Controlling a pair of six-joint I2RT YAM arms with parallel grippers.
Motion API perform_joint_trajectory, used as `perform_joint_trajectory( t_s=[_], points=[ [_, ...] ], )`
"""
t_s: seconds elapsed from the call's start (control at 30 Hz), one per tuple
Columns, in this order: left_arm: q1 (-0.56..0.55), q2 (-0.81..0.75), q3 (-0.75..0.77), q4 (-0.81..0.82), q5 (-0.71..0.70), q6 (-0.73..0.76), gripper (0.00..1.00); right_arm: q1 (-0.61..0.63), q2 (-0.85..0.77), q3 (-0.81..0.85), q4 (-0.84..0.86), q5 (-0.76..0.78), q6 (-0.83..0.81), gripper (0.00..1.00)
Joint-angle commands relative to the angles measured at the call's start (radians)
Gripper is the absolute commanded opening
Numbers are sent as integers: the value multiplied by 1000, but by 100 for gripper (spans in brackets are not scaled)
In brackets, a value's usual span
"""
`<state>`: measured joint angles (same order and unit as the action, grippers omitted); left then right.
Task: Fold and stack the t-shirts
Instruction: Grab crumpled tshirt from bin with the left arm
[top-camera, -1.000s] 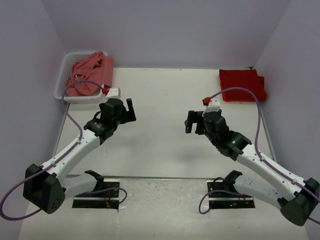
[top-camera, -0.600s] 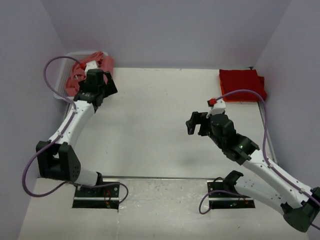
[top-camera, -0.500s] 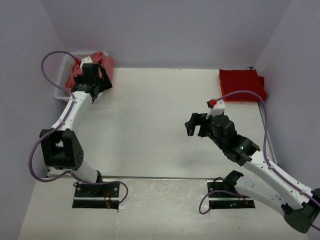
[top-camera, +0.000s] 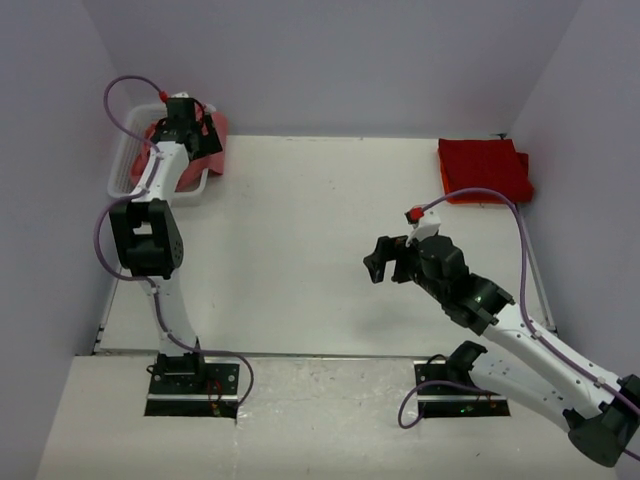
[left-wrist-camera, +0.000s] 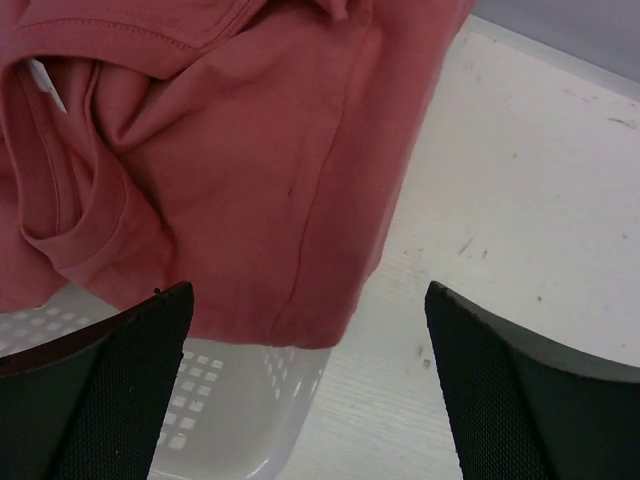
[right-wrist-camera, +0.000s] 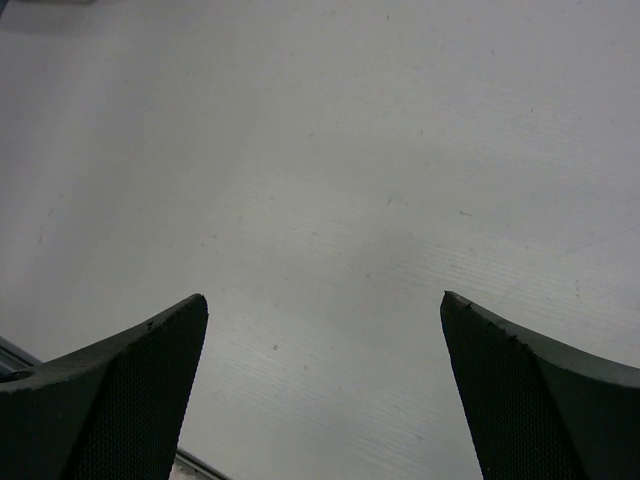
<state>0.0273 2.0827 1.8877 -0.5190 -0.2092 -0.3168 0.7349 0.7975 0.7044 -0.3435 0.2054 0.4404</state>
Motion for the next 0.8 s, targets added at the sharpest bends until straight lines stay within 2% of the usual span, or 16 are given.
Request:
perform_joint_trajectory(
  t_s=[0.0,0.23,0.43,0.77],
  points=[
    [42,14,48,-12,30,36,97,6,-3,-25,40,-4,-23,99],
    [92,85,89,2,76,18,97,8,-15,-39,21,-23,-16,99],
    [109,206,220,-55,64,9,97,8,-52,-46,-18,-8,-5,99],
    [114,342,327,-122,-53,39,98,6,-109,-33,-48,2,14,99]
  ],
)
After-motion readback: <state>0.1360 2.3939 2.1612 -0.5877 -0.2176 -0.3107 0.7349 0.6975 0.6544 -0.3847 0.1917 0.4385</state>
